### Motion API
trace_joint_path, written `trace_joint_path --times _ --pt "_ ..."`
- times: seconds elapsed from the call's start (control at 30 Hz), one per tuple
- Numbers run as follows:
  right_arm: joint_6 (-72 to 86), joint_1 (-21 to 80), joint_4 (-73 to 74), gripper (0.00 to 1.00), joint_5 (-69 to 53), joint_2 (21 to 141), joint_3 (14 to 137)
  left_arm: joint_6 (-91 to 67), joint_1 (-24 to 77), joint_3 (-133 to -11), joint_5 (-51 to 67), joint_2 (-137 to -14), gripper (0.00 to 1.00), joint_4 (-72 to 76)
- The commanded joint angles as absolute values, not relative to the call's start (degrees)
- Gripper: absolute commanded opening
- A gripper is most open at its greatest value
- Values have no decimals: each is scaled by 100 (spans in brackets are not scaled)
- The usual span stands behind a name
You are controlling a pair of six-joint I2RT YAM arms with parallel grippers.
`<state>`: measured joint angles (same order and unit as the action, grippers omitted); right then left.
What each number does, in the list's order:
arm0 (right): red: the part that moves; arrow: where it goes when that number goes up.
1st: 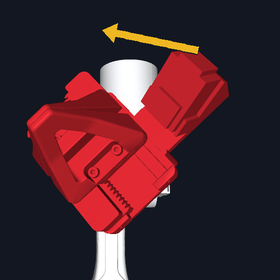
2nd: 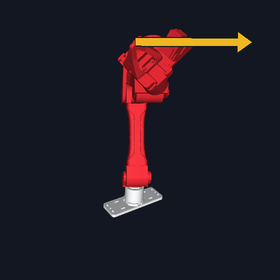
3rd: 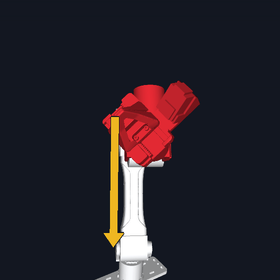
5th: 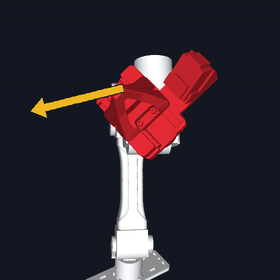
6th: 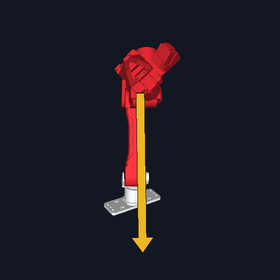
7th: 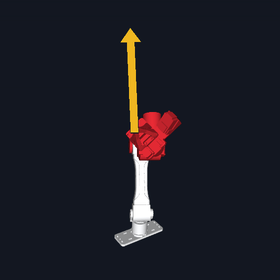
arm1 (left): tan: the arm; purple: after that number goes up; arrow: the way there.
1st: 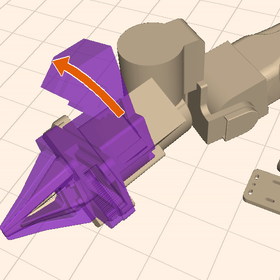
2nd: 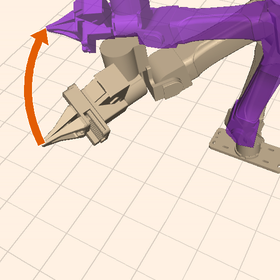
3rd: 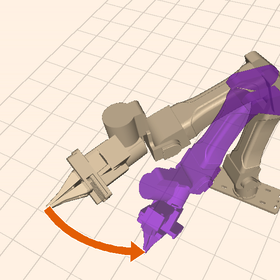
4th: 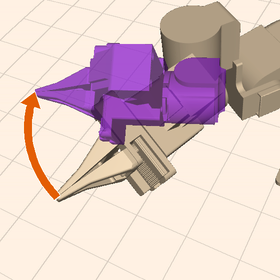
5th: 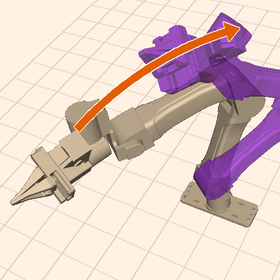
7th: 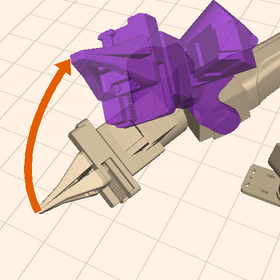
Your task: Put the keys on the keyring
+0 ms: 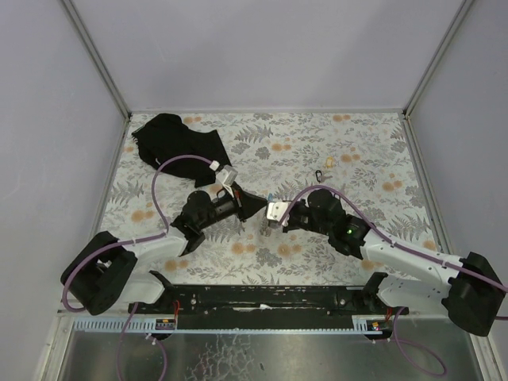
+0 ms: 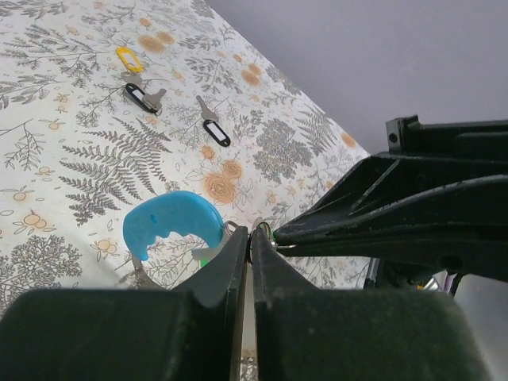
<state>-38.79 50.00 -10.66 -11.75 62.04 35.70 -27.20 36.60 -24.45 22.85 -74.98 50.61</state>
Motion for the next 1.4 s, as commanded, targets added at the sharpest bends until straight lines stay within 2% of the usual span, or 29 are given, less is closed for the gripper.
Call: trace_joint_path --times 0.0,0.27,0.47,0.8,1.2,1.37 --pt "-3655 5219 -1149 0 -1317 6299 3505 -3164 3745 -2320 1224 -7579 0 6395" --pt "-3864 5229 -1100 0 -890 5994 3593 -3286 3783 -2150 1286 -7705 1 6788" --pt "-4175 5227 -525 0 -714 5906 3984 -2213 3679 -2335 2097 -7334 23 5819" --pt "-4403 5229 -3 0 -961 6051 4386 -8 3356 -2902 3969 -6995 37 4009" --pt "-4430 5227 175 0 -1074 6099 4544 516 3313 -3235 4938 -7075 39 3381" --pt "-4404 5224 182 0 -1133 6092 4564 538 3322 -3383 4983 -7223 32 3290"
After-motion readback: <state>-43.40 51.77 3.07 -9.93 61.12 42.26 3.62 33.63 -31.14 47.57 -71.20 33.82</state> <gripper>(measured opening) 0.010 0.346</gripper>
